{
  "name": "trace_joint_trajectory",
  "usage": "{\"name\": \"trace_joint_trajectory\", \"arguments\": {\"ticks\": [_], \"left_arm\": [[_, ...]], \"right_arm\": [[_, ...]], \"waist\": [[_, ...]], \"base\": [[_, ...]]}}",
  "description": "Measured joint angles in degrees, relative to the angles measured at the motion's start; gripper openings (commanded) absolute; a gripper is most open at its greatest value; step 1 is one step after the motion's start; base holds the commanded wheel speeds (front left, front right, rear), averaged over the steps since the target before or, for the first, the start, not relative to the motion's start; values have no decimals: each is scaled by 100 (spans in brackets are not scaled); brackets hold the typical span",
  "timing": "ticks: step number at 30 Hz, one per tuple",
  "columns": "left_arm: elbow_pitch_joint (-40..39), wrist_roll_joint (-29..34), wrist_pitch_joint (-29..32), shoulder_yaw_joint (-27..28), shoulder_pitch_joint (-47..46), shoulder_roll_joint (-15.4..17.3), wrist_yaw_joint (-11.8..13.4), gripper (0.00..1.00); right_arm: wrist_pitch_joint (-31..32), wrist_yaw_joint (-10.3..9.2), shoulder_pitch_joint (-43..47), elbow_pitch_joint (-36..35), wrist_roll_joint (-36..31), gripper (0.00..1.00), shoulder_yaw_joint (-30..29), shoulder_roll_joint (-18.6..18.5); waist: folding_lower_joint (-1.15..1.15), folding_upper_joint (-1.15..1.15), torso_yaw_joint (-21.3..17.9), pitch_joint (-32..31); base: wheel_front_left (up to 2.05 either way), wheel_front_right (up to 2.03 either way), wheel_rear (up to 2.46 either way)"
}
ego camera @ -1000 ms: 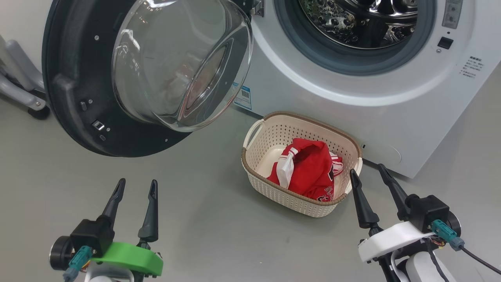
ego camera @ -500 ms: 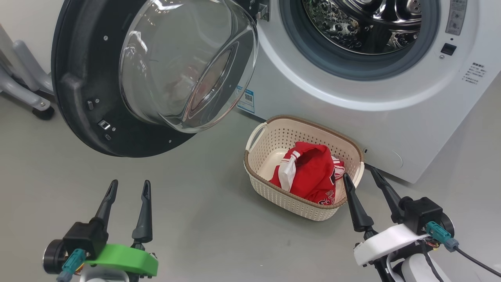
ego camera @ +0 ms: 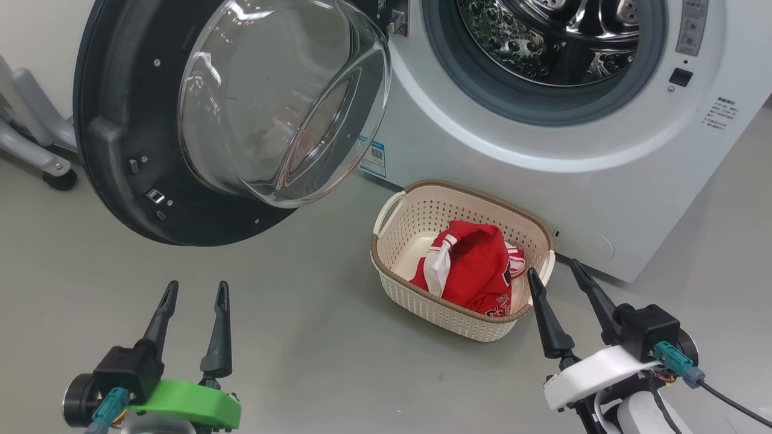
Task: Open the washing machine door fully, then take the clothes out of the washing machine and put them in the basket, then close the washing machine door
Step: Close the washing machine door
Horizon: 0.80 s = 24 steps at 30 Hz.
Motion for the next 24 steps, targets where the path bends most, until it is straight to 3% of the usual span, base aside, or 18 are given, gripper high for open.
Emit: {"name": "trace_joint_trajectory", "arguments": {"ticks": [13,14,15,17,24], "left_arm": [[-41,1,0,51,34,0,1,100],[-43,2,0,55,35,0,0,96],[-45,9,0,60,36,0,0,54],[-60,18,0,71,37,0,0,0],[-253,68,0,238,62,7,-7,0]], "right_arm": [[0,0,0,13,0,100,1,20],[0,0,0,14,0,100,3,20],[0,0,0,14,0,100,5,21],[0,0,0,14,0,100,7,21],[0,0,-6,2,-3,100,125,24]], "waist": [[0,0,-38,-22],[0,0,-40,-20],[0,0,-42,-18],[0,0,-47,-11],[0,0,-90,71]], "base": [[0,0,0],[0,0,0],[0,0,0],[0,0,0],[0,0,0]]}}
